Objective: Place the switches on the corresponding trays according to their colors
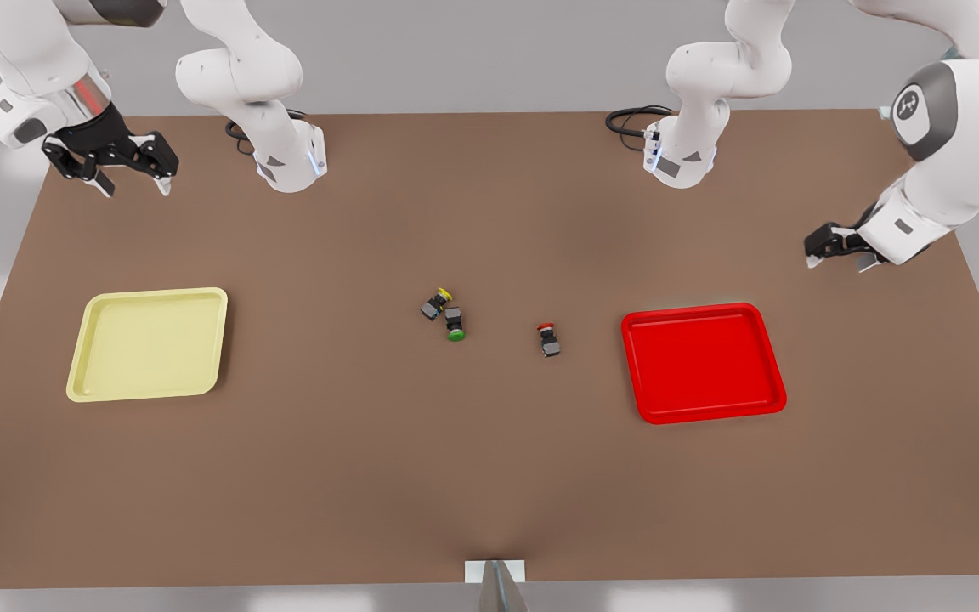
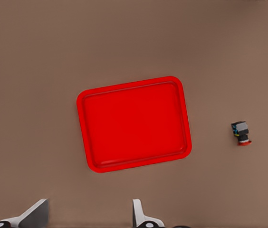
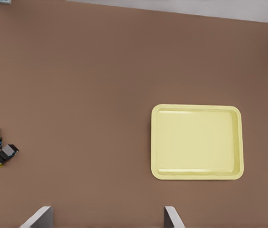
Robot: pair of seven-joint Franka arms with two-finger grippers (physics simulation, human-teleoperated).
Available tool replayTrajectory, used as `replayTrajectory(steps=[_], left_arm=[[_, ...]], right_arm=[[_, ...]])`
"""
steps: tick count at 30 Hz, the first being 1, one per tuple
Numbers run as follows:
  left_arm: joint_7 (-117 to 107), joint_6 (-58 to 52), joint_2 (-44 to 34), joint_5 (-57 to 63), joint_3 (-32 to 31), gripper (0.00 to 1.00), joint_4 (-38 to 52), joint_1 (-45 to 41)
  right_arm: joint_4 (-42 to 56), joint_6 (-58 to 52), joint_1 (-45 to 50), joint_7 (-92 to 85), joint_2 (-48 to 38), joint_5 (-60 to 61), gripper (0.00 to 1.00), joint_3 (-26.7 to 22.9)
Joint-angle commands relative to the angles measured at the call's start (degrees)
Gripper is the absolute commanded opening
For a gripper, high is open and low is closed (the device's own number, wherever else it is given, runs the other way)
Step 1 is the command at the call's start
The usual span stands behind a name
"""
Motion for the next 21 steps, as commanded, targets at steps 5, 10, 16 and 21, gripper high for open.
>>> replayTrajectory(steps=[5, 10, 16, 21], left_arm=[[0.14, -0.18, 0.87, 0.0, -0.09, 1.0, 0.35, -0.94], [-9.24, -0.09, 2.37, -0.26, -12.29, 1.0, -1.05, -1.82], [-48.45, 16.87, 14.67, 4.39, -36.03, 1.0, -5.36, -2.0], [-61.9, 23.82, 27.33, 11.96, -37.79, 1.0, -2.02, -9.21]], right_arm=[[0.12, -1.05, 0.52, 6.66, 0.08, 2.81, 1.0, 0.26], [0.3, -4.31, 1.06, 26.19, 0.35, 8.26, 1.0, 8.51], [-0.14, -2.02, 1.05, 52.64, 2.37, 14.15, 1.0, 23.2], [-1.02, -0.35, 1.14, 67.76, 3.34, 17.84, 1.0, 31.02]])
